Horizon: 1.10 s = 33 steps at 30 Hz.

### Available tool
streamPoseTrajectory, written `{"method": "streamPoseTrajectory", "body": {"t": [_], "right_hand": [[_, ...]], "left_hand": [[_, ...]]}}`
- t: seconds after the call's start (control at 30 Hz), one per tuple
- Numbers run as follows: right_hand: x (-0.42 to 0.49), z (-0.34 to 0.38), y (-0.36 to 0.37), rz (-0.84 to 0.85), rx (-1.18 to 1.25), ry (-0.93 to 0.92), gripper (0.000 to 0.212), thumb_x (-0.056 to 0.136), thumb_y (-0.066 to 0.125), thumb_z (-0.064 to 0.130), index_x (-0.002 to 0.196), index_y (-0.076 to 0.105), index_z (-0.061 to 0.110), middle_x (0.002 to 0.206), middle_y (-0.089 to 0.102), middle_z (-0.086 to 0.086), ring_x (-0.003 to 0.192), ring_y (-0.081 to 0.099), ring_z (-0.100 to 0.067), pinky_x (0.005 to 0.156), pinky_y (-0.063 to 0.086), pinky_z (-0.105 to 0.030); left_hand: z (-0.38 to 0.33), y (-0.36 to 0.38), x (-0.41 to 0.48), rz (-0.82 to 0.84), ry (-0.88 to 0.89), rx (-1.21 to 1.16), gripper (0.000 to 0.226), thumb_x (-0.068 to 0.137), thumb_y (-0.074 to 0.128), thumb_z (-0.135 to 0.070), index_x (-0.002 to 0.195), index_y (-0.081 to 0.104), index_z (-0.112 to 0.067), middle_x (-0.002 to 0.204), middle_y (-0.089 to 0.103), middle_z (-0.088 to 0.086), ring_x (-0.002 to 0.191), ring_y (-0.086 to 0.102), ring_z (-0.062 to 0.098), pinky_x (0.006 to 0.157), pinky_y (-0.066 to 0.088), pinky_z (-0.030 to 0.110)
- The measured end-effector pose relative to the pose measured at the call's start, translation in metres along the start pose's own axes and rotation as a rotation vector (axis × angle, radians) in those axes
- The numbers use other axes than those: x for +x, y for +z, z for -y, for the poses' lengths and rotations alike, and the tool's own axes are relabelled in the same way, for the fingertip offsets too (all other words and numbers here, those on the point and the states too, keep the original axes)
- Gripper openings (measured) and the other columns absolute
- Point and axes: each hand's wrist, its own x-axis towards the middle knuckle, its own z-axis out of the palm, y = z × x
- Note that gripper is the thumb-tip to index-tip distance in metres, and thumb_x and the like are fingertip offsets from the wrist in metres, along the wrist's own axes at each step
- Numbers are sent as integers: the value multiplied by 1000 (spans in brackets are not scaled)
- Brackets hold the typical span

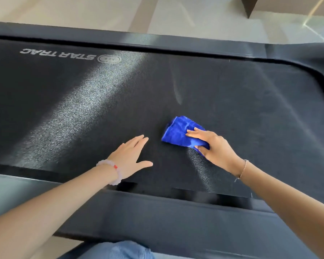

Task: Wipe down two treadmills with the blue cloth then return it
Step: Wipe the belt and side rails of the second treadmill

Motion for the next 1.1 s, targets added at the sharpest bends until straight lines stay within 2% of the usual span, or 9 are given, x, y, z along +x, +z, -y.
{"method": "streamPoseTrajectory", "body": {"t": [0.1, 0.17, 0.23, 0.4, 0.6, 0.73, 0.9, 1.0, 1.1], "right_hand": [[-23, 7, 8, 26, -4, -24, 57, 85, 53, -4, 127, 53, 35, 119, 32, 47, 120, 21, 23, 103, 26, -16], [-38, 12, 12, 37, -5, -39, 55, 87, 54, -1, 127, 52, 35, 120, 30, 48, 125, 18, 22, 103, 21, -12], [-52, 15, 17, 58, 0, -54, 54, 87, 55, 1, 127, 52, 37, 121, 31, 47, 129, 21, 15, 103, 21, -12], [-79, 14, 32, 97, 34, -117, 54, 86, 58, 2, 128, 52, 35, 131, 45, 31, 131, 32, 8, 112, 18, -20], [-80, 8, 38, 16, 52, -159, 52, 82, 63, 1, 124, 57, 32, 129, 47, 31, 128, 36, 8, 109, 15, -9], [-79, 9, 38, 25, 16, -127, 52, 84, 63, 2, 124, 56, 34, 130, 44, 33, 128, 33, 11, 106, 11, -3], [-77, 11, 35, 55, 2, -93, 53, 85, 62, 4, 126, 53, 35, 130, 40, 38, 128, 23, 21, 110, 13, -11], [-78, 15, 38, 16, -1, -68, 52, 84, 63, 3, 125, 54, 35, 129, 40, 39, 129, 28, 16, 112, 21, -21], [-82, 20, 40, -16, 29, -45, 50, 86, 60, 1, 122, 56, 36, 126, 44, 39, 128, 32, 13, 111, 26, -23]], "left_hand": [[-3, 2, -13, 8, 5, -22, 83, 91, 49, -49, 151, 0, -18, 157, -2, -7, 143, 4, 9, 112, 12, 26], [-7, 5, -19, 31, 8, 7, 86, 91, 50, -50, 150, -2, -16, 158, -4, -6, 143, 1, 9, 111, 10, 24], [-10, 8, -24, 52, 10, 24, 88, 90, 51, -50, 150, -4, -16, 158, -6, -5, 143, -1, 9, 111, 8, 23], [-10, 13, -33, 97, 15, 14, 93, 87, 54, -54, 150, -3, -18, 157, -7, -8, 143, -1, 9, 113, 13, 27], [-8, 17, -38, 119, 22, 51, 94, 87, 53, -55, 150, -4, -16, 157, -9, -7, 144, -4, 9, 113, 10, 26], [-16, 17, -39, 134, 0, 73, 94, 87, 53, -55, 150, -4, -15, 157, -10, -3, 144, -6, 14, 114, 7, 32], [-21, 24, -41, 153, -30, 160, 98, 84, 49, -64, 150, -2, -14, 157, -15, 1, 144, -9, 18, 117, 7, 38], [-21, 28, -38, 123, -50, 163, 98, 83, 45, -68, 150, 1, -12, 157, -14, 2, 144, -8, 19, 117, 8, 41], [-20, 35, -38, 95, -60, 143, 96, 83, 41, -71, 150, 4, -13, 157, -12, 2, 145, -6, 18, 116, 9, 40]]}}
